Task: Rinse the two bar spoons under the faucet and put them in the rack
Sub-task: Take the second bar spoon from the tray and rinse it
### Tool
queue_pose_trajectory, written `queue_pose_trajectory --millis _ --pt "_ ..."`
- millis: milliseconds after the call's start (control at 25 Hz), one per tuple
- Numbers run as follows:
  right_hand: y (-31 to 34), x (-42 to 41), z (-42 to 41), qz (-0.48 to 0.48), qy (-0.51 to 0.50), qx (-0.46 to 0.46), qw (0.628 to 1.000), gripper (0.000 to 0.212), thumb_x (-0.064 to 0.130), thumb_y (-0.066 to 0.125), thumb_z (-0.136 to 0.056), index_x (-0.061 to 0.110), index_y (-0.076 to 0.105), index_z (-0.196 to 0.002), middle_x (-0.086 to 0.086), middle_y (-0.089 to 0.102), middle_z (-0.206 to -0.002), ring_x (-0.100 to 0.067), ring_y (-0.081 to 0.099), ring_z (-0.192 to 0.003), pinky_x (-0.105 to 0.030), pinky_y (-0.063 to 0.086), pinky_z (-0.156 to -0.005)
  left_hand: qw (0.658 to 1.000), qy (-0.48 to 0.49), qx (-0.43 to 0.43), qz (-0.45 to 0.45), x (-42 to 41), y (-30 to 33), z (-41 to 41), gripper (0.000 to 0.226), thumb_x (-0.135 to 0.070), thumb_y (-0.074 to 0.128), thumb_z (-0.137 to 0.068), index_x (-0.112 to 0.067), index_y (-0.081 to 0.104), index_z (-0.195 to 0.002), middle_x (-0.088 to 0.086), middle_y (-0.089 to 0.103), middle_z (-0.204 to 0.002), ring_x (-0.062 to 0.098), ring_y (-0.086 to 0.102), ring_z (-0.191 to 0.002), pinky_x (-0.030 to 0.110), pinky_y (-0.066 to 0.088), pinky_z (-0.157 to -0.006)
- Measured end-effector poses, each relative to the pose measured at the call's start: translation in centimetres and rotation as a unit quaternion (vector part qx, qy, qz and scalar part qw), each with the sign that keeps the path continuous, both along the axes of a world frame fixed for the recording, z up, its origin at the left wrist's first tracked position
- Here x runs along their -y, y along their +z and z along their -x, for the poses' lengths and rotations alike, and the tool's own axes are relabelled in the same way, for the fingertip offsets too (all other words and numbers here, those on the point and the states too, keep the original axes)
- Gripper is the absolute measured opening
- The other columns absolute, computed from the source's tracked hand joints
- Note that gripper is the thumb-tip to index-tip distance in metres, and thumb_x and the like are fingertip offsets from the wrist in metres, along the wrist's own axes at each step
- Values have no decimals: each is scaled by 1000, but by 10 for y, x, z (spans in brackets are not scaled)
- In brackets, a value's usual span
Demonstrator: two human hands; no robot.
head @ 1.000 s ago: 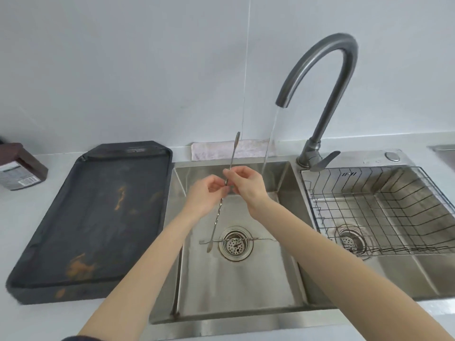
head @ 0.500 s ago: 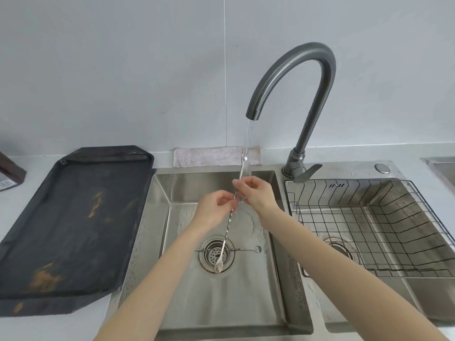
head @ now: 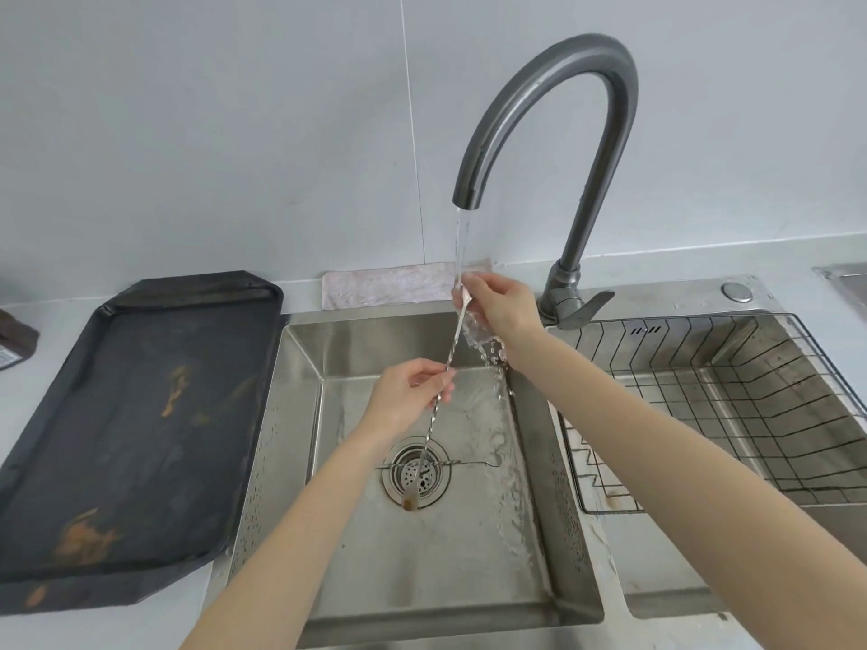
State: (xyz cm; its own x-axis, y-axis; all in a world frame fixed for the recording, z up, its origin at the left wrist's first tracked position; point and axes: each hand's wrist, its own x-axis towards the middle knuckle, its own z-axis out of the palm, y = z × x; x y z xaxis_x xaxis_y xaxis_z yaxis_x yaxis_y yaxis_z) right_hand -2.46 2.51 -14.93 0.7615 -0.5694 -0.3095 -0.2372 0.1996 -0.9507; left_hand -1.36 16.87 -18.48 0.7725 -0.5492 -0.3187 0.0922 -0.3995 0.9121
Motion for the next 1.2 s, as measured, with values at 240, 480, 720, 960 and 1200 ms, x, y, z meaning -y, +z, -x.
queue_pose_trajectory --millis 240,480,720,960,1200 --pt "-22 -20 8 -10 64 -28 998 23 21 57 -91 3 69 -98 3 66 -69 -1 54 -48 -8 41 -47 998 41 -50 27 5 0 -4 9 -10 57 -87 -7 63 -94 -1 61 -67 -1 58 -51 15 49 -61" --pt "-5 -8 -3 -14 38 3 999 24 19 43 -98 7 62 -108 -3 71 -93 -10 67 -65 -15 43 -57 999 34 -30 18 2 0 -5 9 -12 59 -86 -8 66 -87 -1 60 -65 4 55 -52 19 47 -63" --pt "-22 -12 5 -7 102 -39 994 10 12 57 -91 9 65 -94 -12 72 -92 -9 61 -64 -15 44 -61 999 28 -33 4 7 6 -7 22 -9 54 -89 2 62 -106 -2 61 -70 -1 57 -50 8 48 -54" --pt "-14 3 -6 33 51 -38 997 38 16 47 -97 5 44 -133 -11 72 -100 1 60 -53 -13 44 -50 998 -2 -59 39 6 22 -5 25 -5 53 -89 -9 57 -114 2 65 -75 -4 60 -46 9 52 -52" --pt "-30 -4 11 338 190 -55 920 35 12 39 -96 12 53 -128 -11 65 -117 -15 63 -87 -19 48 -76 996 -10 -81 32 2 26 -11 26 -2 54 -88 -7 53 -114 6 66 -76 3 65 -54 13 56 -55"
